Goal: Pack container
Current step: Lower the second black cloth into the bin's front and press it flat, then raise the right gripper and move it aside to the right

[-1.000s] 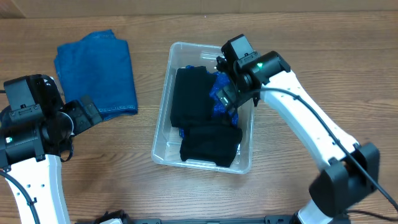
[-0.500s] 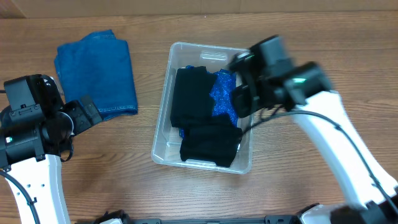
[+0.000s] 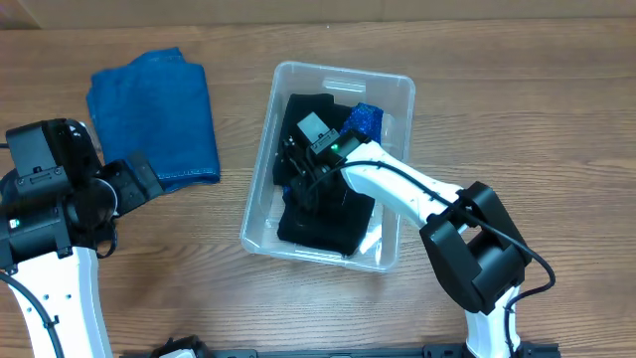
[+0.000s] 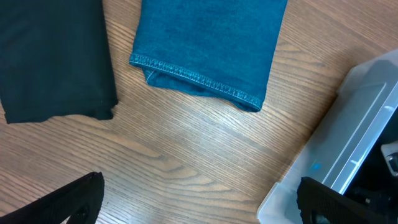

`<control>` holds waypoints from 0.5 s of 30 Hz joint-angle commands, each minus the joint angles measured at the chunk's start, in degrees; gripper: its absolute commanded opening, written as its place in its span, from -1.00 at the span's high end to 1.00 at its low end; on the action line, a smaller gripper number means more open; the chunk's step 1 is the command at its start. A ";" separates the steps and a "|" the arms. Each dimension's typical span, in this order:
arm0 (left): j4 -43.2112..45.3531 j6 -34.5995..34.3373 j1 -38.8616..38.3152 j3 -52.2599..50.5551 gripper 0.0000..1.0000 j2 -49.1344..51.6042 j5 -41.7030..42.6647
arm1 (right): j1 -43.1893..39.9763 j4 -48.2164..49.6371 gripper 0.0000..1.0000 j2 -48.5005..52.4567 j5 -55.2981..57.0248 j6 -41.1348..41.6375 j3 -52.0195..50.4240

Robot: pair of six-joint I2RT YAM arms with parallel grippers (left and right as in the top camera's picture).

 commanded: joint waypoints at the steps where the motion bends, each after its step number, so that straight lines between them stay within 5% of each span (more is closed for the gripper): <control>1: -0.07 0.46 0.20 1.25 -1.00 -0.02 -0.39 | -1.88 -5.88 0.79 -0.44 5.38 0.72 1.42; 7: -0.55 0.48 0.20 1.25 -1.00 -0.02 -0.44 | -3.08 -9.22 0.56 -22.01 12.92 1.81 6.16; 9: -0.55 0.48 0.20 1.25 -1.00 -0.02 -0.44 | -7.04 -8.15 -0.02 -30.38 18.58 6.10 6.23; 10: -0.55 0.48 0.20 1.25 -1.00 -0.02 -0.44 | -9.92 -8.48 -0.03 -32.50 19.63 7.45 6.23; 11: -0.55 0.48 0.20 1.25 -1.00 -0.02 -0.44 | -14.01 -9.16 0.09 -33.81 19.43 8.33 6.23; 12: -0.48 0.48 0.20 1.25 -1.00 -0.02 -0.42 | -18.62 -10.43 0.59 -33.92 19.10 9.81 6.16; 13: -0.46 0.48 0.20 1.25 -1.00 -0.02 -0.44 | -22.18 -11.17 0.86 -33.27 18.01 10.64 5.84; 15: -0.46 0.48 0.20 1.25 -1.00 -0.02 -0.44 | -30.03 -11.34 0.92 -29.88 13.42 10.56 4.28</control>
